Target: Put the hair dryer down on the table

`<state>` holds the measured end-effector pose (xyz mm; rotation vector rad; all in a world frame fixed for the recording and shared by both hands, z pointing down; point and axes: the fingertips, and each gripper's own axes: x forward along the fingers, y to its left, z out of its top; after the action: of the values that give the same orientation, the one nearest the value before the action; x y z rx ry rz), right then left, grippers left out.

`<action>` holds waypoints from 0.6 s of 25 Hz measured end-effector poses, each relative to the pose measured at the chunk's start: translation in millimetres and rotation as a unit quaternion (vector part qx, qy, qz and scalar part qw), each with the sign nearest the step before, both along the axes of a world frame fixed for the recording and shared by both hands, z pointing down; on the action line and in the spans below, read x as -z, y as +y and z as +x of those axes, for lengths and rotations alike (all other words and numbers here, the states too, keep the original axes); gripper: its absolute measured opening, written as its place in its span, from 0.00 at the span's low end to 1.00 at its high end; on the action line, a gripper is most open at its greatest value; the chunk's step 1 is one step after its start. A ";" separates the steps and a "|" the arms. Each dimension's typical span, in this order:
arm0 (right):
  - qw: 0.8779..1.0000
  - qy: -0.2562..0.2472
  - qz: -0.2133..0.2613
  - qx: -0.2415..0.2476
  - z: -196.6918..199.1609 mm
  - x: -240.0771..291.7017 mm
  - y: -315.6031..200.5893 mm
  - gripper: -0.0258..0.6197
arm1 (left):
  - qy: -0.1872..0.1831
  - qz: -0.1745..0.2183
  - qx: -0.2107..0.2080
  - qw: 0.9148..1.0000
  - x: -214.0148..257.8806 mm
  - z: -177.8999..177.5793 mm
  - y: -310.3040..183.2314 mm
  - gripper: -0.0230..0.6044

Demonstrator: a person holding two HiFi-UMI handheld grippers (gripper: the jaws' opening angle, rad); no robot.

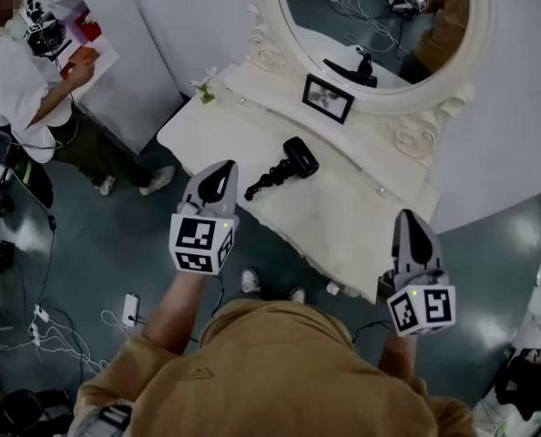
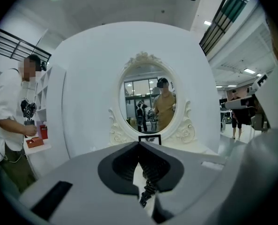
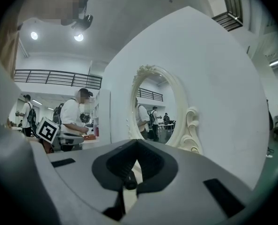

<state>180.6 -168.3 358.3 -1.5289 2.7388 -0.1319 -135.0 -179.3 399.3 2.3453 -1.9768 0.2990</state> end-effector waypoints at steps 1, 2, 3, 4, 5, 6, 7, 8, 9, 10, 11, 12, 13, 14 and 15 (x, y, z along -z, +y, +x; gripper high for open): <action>1.000 -0.001 0.001 0.000 -1.3 1.1 -0.3 0.04 | 0.001 0.007 0.001 1.000 5.4 -2.5 5.7 0.04; 1.000 -0.001 0.002 -0.001 -2.7 2.1 -0.5 0.04 | 0.002 0.013 0.003 1.000 9.7 -5.0 11.3 0.04; 1.000 -0.002 0.003 -0.001 -4.0 2.9 -0.8 0.04 | 0.003 0.018 0.005 1.000 13.1 -7.5 16.7 0.04; 1.000 -0.002 0.004 -0.002 -5.1 3.5 -1.2 0.04 | 0.004 0.022 0.008 1.000 15.9 -9.8 21.6 0.04; 1.000 -0.002 0.004 -0.003 -5.8 3.8 -1.6 0.04 | 0.004 0.026 0.009 1.000 18.2 -11.7 25.9 0.04; 1.000 -0.002 0.004 -0.003 -6.5 3.7 -1.8 0.04 | 0.003 0.029 0.010 1.000 20.1 -13.3 29.8 0.04; 1.000 -0.001 0.003 -0.004 -7.0 3.1 -1.9 0.04 | 0.003 0.031 0.011 0.999 21.7 -14.7 33.1 0.04; 1.000 0.000 0.002 -0.005 -7.4 2.2 -1.9 0.04 | 0.002 0.035 0.011 0.999 23.6 -16.1 36.0 0.04; 1.000 0.001 0.000 -0.007 -7.8 1.2 -1.9 0.04 | 0.002 0.038 0.011 0.999 25.7 -17.5 38.6 0.04; 1.000 0.002 -0.002 -0.008 -8.4 0.1 -1.9 0.04 | 0.001 0.043 0.012 0.999 27.9 -18.9 40.8 0.04; 1.000 0.002 -0.003 -0.009 -9.2 -1.0 -1.9 0.04 | 0.001 0.047 0.012 0.999 29.7 -20.2 42.7 0.04; 1.000 0.003 -0.005 -0.009 -10.3 -1.9 -1.8 0.04 | 0.001 0.050 0.011 0.999 30.3 -21.4 44.2 0.04; 1.000 0.003 -0.006 -0.009 -11.7 -2.8 -1.8 0.04 | 0.002 0.050 0.011 0.999 29.6 -23.0 44.9 0.04; 1.000 0.004 -0.007 -0.008 -13.7 -3.6 -2.0 0.04 | 0.003 0.050 0.012 0.999 28.0 -25.2 44.8 0.04; 1.000 0.005 -0.007 -0.008 -16.0 -4.6 -2.6 0.04 | 0.004 0.048 0.014 0.999 25.9 -28.0 44.1 0.04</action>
<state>164.6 -170.9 362.8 -1.5575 2.7390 -0.1446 -163.0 -135.2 373.4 2.3695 -2.0627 0.1965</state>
